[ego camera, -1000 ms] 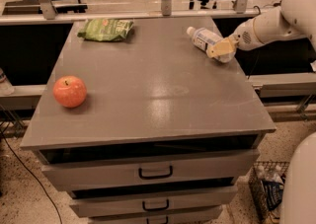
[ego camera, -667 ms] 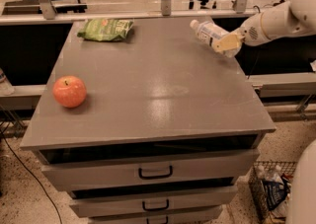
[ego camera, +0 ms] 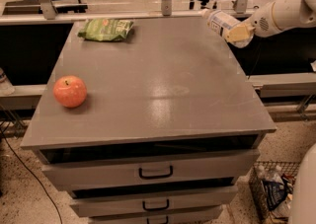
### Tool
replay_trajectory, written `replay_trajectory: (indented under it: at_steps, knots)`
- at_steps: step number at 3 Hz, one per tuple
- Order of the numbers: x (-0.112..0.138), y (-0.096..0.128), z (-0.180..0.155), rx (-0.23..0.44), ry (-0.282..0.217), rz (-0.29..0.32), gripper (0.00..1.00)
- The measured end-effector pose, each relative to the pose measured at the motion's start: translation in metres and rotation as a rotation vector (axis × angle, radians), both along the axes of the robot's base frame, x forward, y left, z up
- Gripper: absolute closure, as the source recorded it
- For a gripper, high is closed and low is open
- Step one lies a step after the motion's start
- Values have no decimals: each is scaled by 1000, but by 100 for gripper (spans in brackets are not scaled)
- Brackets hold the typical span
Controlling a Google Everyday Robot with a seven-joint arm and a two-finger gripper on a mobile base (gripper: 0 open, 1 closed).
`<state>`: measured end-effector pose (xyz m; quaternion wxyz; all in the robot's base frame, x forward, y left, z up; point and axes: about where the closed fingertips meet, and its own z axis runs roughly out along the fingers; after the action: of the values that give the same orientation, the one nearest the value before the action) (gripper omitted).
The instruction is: Move blue plastic bottle near green jalapeno chip bag
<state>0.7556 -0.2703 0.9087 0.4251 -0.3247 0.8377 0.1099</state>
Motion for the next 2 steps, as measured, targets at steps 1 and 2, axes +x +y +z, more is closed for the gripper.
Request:
replay_trajectory:
  at_steps: [1, 2]
  knots:
    - [16, 30, 6, 34, -36, 29, 100]
    - [36, 82, 9, 68, -64, 96, 100]
